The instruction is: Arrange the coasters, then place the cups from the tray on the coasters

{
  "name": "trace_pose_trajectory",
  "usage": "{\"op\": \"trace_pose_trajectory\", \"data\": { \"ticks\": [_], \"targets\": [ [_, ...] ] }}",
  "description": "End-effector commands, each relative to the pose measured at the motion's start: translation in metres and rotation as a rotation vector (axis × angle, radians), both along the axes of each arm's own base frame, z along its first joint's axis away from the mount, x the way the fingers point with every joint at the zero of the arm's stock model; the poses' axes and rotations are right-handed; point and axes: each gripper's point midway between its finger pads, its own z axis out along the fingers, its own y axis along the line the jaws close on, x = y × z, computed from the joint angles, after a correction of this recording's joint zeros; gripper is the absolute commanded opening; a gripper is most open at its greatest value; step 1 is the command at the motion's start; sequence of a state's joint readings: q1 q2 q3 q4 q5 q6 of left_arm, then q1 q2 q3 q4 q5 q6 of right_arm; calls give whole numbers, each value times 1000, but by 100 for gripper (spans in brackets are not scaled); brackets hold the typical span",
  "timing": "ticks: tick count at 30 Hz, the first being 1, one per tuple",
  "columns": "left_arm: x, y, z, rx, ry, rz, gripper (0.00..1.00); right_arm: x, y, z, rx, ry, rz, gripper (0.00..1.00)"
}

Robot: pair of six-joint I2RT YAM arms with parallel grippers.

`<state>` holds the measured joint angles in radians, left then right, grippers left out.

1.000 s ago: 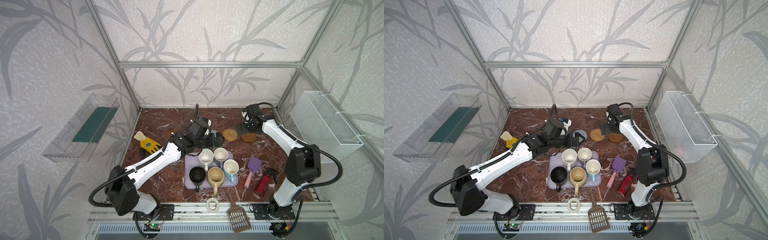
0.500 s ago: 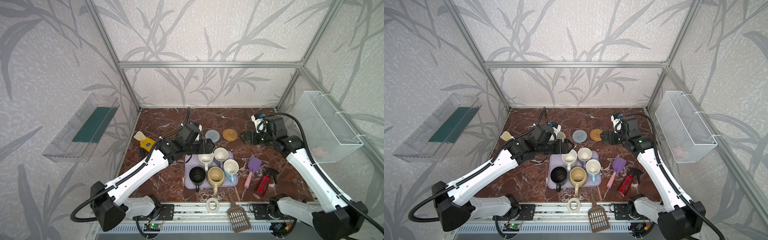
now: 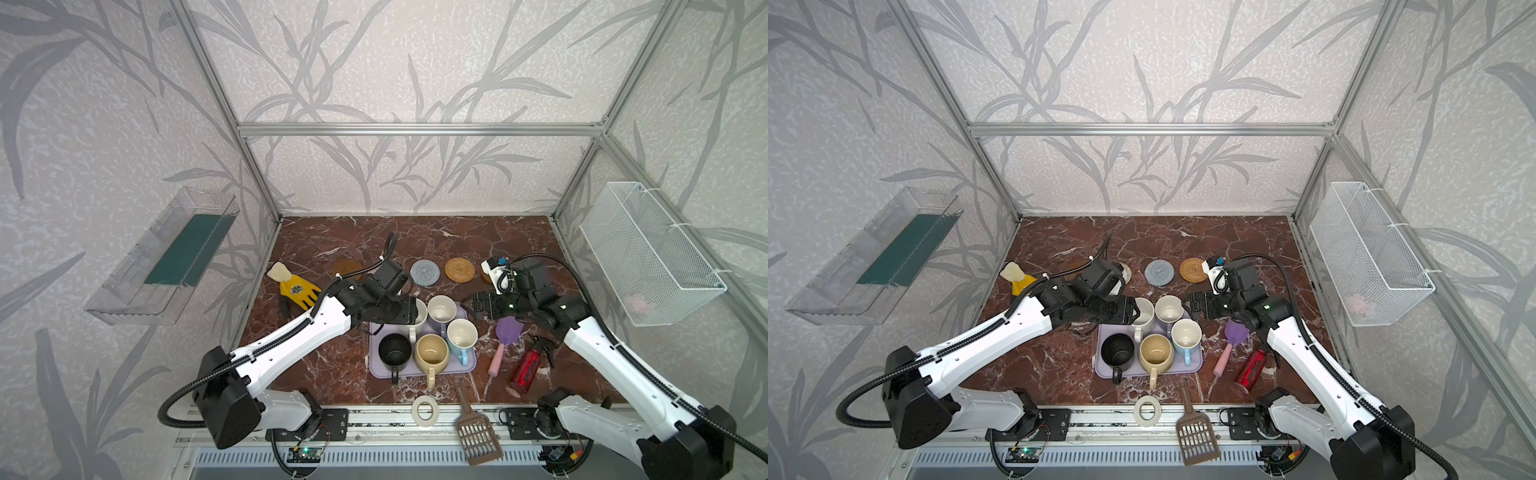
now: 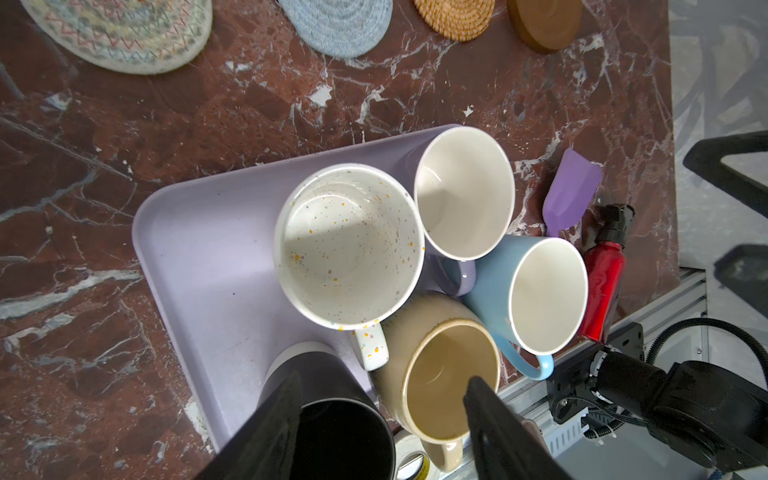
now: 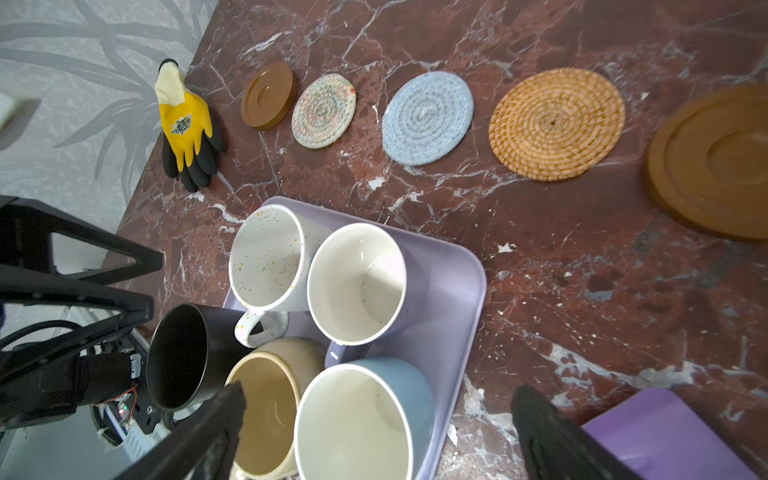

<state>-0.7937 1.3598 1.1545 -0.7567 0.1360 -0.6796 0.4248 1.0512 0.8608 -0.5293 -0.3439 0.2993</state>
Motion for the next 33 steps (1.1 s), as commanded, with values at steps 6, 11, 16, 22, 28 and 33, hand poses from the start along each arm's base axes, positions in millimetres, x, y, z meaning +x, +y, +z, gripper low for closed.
{"op": "trace_pose_trajectory", "data": {
  "ticks": [6, 11, 16, 22, 28, 33],
  "targets": [
    [-9, -1, -26, 128, 49, 29, 53, -2, 9, 2, 73, -9, 6, 99],
    [-12, -11, -43, 143, 72, 15, 50, -1, 9, -3, 70, 0, -3, 99],
    [-11, -15, -46, 168, 56, 8, 48, 0, 9, -12, 60, 28, -8, 99],
    [-11, -14, -53, 180, 50, 24, 44, 1, 10, -18, 62, 47, -16, 99],
    [-7, -19, -63, 182, 51, 28, 41, 1, 9, -18, 53, 41, -20, 99],
    [-6, -21, -68, 193, 64, 27, 36, 1, 6, -24, 42, 47, -27, 99]
  ]
}}
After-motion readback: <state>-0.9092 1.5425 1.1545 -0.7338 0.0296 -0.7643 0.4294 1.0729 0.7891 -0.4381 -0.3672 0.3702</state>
